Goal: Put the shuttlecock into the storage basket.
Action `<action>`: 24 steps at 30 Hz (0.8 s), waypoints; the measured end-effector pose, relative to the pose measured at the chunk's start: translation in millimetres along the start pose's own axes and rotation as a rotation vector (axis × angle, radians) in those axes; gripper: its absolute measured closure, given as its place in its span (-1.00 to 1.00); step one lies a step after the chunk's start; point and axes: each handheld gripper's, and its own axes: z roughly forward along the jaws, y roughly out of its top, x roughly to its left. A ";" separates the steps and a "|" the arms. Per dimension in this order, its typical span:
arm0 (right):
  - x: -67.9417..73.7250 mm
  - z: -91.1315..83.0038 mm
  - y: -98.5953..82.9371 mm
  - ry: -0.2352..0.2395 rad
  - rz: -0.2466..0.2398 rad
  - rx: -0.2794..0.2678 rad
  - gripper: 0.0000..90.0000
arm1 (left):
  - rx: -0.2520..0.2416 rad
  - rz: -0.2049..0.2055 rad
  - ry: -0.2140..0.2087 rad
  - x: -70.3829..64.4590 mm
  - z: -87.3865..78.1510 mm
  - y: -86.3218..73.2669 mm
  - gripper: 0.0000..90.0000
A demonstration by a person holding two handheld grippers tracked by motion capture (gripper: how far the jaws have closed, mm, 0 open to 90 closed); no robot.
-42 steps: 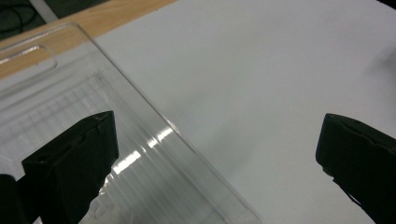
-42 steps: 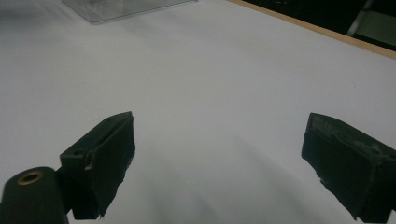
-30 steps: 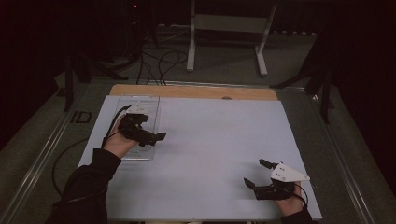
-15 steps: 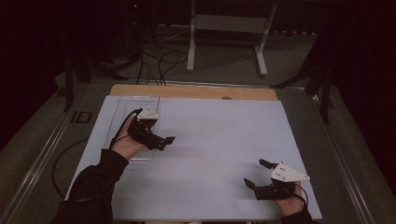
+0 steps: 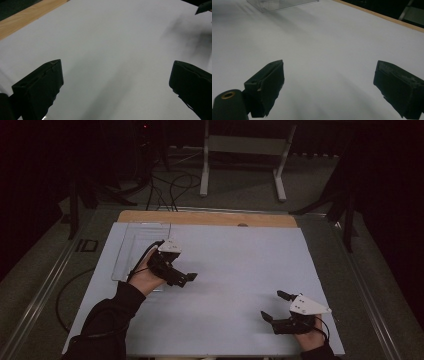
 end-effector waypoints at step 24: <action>0.2 0.0 0.2 0.003 0.001 0.000 -0.79 | 0.048 0.069 -0.108 -35.1 28.1 -19.1 -1.00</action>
